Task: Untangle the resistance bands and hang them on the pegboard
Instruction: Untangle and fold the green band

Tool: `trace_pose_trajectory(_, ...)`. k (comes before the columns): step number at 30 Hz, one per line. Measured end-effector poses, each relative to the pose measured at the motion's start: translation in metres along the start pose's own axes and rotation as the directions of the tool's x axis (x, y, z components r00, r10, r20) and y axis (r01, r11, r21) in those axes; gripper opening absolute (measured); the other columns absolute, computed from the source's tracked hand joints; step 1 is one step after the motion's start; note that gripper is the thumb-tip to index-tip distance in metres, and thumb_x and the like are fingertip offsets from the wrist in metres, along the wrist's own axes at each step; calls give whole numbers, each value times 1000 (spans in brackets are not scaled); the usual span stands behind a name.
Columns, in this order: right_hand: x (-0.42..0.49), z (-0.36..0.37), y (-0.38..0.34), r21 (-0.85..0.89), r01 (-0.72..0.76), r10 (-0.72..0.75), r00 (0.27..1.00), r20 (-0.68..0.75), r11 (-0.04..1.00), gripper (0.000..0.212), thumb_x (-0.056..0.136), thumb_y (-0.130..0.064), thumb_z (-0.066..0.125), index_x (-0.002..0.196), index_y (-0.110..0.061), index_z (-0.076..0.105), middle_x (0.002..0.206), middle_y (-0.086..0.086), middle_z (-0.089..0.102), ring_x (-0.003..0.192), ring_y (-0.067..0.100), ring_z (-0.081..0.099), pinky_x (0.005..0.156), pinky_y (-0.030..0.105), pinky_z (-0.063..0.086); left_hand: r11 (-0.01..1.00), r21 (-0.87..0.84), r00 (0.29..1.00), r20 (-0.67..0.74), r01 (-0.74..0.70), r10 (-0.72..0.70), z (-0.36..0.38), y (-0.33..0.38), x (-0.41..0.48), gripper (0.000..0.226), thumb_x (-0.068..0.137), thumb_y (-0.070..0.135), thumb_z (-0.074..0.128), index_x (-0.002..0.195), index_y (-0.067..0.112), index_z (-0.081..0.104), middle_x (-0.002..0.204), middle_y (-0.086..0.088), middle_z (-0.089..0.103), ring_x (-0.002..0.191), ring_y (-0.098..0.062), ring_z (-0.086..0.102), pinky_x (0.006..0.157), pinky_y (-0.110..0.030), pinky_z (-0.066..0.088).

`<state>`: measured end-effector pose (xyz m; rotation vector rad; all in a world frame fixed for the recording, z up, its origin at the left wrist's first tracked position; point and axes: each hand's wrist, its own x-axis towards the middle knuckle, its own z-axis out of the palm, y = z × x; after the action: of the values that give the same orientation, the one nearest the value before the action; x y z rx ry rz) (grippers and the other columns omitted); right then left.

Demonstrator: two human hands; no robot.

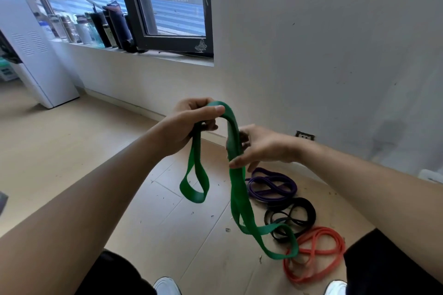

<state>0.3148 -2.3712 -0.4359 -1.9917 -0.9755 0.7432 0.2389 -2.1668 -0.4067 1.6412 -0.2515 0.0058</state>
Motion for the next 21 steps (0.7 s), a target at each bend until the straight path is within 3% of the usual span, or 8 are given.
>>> trace_pose_trajectory(2, 6, 5, 3, 63, -2, 3, 1000, -7, 998, 32, 85, -10, 79, 111, -6, 61, 114, 16, 69, 97, 27, 74, 79, 46, 63, 998, -52, 998, -44, -39, 36, -5, 3, -3, 7, 86, 18, 63, 83, 12, 63, 69, 7, 58, 66, -10, 52, 80, -24, 50)
trace_pose_trajectory(5, 15, 7, -8, 113, 58, -45, 993, -111, 992, 30, 86, -12, 78, 112, -10, 64, 111, 16, 70, 95, 29, 75, 71, 42, 63, 981, -171, 986, -154, -95, 69, -12, 9, -6, 14, 86, 18, 61, 73, 19, 66, 66, 5, 50, 65, -12, 49, 79, -28, 48)
trace_pose_trajectory(9, 20, 1, -36, -51, 178, -185, 922, -340, 983, 22, 80, -10, 83, 97, 0, 72, 87, 16, 72, 71, 22, 72, 61, 39, 58, 919, -361, 952, -303, -160, 46, -24, 17, -6, 14, 83, 26, 58, 73, 16, 61, 62, 3, 48, 64, -14, 50, 77, -27, 50)
trace_pose_trajectory(11, 20, -7, -50, -84, 248, -260, 879, -400, 965, 18, 78, -6, 82, 90, 3, 72, 83, 22, 71, 67, 20, 66, 65, 38, 56, 908, -385, 950, -310, -163, 39, -32, 16, -6, 17, 81, 30, 57, 74, 14, 60, 64, 1, 49, 65, -16, 49, 75, -29, 48)
trace_pose_trajectory(16, 18, -19, -54, -94, 304, -315, 855, -412, 948, 21, 78, -2, 76, 98, -8, 73, 94, 20, 74, 88, 35, 72, 85, 46, 61, 989, -150, 982, -185, -7, -21, -42, -6, -10, 23, 85, 32, 49, 81, 13, 61, 68, 0, 49, 66, -17, 44, 77, -34, 39)
trace_pose_trajectory(17, 17, -18, -52, -103, 289, -305, 865, -397, 952, 24, 78, -1, 76, 100, -9, 73, 93, 19, 74, 86, 33, 73, 82, 45, 61, 994, -103, 985, -170, 22, -39, -44, -10, -10, 27, 85, 33, 48, 85, 12, 64, 69, -1, 50, 67, -17, 45, 78, -35, 39)
trace_pose_trajectory(19, 14, -16, -46, -123, 249, -277, 892, -357, 961, 22, 78, 2, 76, 98, -6, 73, 82, 13, 72, 68, 17, 70, 64, 33, 60, 998, -34, 989, -135, 54, -58, -45, -14, -9, 34, 87, 37, 48, 91, 9, 66, 71, -2, 52, 69, -17, 47, 80, -36, 40)
trace_pose_trajectory(21, 12, -14, -40, -110, 216, -241, 917, -319, 970, 18, 79, 5, 75, 95, -3, 73, 73, 6, 67, 53, 4, 59, 49, 17, 47, 996, 63, 996, -72, 62, -57, -42, -14, -8, 38, 85, 45, 53, 91, 9, 63, 74, -2, 54, 71, -16, 49, 80, -34, 42)
